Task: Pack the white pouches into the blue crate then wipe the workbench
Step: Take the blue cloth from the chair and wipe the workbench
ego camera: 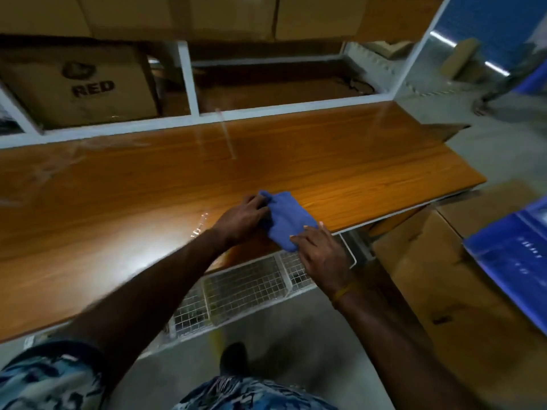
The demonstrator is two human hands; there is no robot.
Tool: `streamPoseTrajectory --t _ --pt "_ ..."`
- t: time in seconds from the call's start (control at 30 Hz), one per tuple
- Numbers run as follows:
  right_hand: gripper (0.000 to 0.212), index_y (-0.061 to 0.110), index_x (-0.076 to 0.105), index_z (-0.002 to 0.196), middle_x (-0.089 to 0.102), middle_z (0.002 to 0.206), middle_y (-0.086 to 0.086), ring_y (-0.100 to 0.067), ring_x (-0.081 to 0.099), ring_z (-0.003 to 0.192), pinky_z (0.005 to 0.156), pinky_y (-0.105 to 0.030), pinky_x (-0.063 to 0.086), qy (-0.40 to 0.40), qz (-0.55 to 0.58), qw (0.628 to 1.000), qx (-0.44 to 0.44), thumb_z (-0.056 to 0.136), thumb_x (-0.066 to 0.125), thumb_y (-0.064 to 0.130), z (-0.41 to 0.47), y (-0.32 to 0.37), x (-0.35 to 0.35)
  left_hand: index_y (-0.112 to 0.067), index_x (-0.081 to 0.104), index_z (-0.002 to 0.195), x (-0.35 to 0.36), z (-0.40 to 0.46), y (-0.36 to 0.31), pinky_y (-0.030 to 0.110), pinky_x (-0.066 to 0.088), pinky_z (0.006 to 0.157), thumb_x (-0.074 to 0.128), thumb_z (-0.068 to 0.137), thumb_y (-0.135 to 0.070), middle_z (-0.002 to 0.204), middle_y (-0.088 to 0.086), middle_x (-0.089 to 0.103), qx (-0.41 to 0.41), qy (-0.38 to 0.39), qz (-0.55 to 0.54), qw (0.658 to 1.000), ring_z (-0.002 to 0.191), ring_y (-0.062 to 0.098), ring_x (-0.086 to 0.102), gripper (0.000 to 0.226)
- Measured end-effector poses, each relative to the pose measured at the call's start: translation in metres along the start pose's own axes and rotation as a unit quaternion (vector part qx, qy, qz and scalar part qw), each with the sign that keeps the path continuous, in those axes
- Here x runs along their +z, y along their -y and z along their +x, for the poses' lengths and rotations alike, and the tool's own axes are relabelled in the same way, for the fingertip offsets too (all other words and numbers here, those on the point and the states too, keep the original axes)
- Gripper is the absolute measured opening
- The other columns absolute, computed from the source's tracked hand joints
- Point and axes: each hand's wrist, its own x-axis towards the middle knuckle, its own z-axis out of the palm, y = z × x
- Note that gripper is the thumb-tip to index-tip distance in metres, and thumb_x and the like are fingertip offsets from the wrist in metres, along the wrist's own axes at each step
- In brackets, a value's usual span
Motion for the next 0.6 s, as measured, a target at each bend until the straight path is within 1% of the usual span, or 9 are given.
streamPoseTrajectory --t 0.13,0.2,0.23,0.3,0.37,0.43,0.47,0.53,0.6 --pt "0.024 0.014 0.072 0.104 0.066 0.093 -0.006 -0.028 0.064 0.092 0.108 -0.045 0.041 0.039 -0.003 0.998 0.044 0.091 0.051 0.017 0.018 -0.002 0.024 -0.012 0.064 0.097 0.013 0.04 0.034 0.046 0.055 0.072 0.076 0.077 -0.01 0.117 0.016 0.059 0.041 0.04 0.014 0.998 0.111 0.041 0.054 0.023" --pt "0.024 0.014 0.071 0.104 0.066 0.092 -0.006 -0.029 0.063 0.086 0.091 -0.045 0.052 0.076 0.001 0.994 0.074 0.091 0.052 0.02 0.026 0.001 0.034 -0.012 0.066 0.098 0.016 0.053 0.042 0.047 0.055 0.076 0.076 0.077 -0.01 0.114 0.015 0.06 0.044 0.045 0.035 0.997 0.113 0.041 0.053 0.024" --pt "0.024 0.015 0.071 0.105 0.065 0.092 -0.007 -0.03 0.063 0.083 0.081 -0.044 0.054 0.098 0.016 0.991 0.088 0.091 0.053 0.023 0.03 0.003 0.038 -0.01 0.067 0.097 0.017 0.056 0.044 0.047 0.055 0.075 0.075 0.077 -0.009 0.109 0.015 0.062 0.042 0.037 0.041 0.998 0.109 0.041 0.054 0.022" --pt "0.029 0.015 0.071 0.108 0.064 0.094 -0.006 -0.028 0.062 0.084 0.073 -0.039 0.054 0.134 0.079 0.982 0.107 0.091 0.057 0.034 0.032 0.006 0.043 -0.009 0.068 0.094 0.017 0.059 0.046 0.045 0.052 0.07 0.066 0.08 -0.012 0.104 0.015 0.064 0.015 0.013 0.045 0.999 0.099 0.04 0.055 0.015" --pt "0.034 0.014 0.072 0.11 0.064 0.095 -0.003 -0.023 0.061 0.087 0.075 -0.036 0.052 0.14 0.154 0.969 0.13 0.094 0.057 0.04 0.035 0.006 0.039 -0.011 0.067 0.102 0.018 0.058 0.042 0.043 0.048 0.073 0.058 0.086 -0.015 0.114 0.014 0.062 -0.059 0.015 0.039 0.997 0.102 0.037 0.052 0.018" --pt "0.031 0.012 0.071 0.112 0.065 0.099 -0.004 -0.021 0.06 0.09 0.079 -0.033 0.05 0.116 0.175 0.965 0.155 0.096 0.055 0.034 0.039 0.0 0.035 -0.014 0.066 0.113 0.023 0.059 0.034 0.043 0.046 0.08 0.055 0.091 -0.013 0.127 0.013 0.057 -0.161 0.025 0.01 0.987 0.112 0.036 0.05 0.025" --pt "0.029 0.011 0.071 0.112 0.065 0.1 -0.005 -0.022 0.06 0.091 0.08 -0.033 0.05 0.108 0.161 0.967 0.164 0.096 0.054 0.029 0.04 -0.006 0.035 -0.016 0.067 0.116 0.026 0.06 0.029 0.042 0.046 0.085 0.054 0.093 -0.013 0.13 0.013 0.055 -0.222 0.022 -0.032 0.974 0.114 0.035 0.051 0.027" --pt "0.03 0.011 0.071 0.112 0.064 0.103 -0.007 -0.025 0.059 0.094 0.08 -0.037 0.052 0.126 0.131 0.966 0.183 0.093 0.052 0.024 0.046 -0.017 0.038 -0.015 0.068 0.119 0.027 0.063 0.017 0.039 0.042 0.093 0.054 0.092 -0.015 0.132 0.016 0.055 -0.326 -0.008 -0.149 0.933 0.12 0.034 0.049 0.03" --pt "0.029 0.009 0.071 0.115 0.064 0.106 -0.01 -0.029 0.059 0.098 0.082 -0.041 0.053 0.172 0.136 0.954 0.203 0.093 0.054 0.02 0.051 -0.025 0.041 -0.009 0.063 0.126 0.026 0.066 0.002 0.034 0.037 0.098 0.053 0.092 -0.013 0.136 0.02 0.052 -0.378 -0.028 -0.227 0.897 0.129 0.033 0.042 0.036"
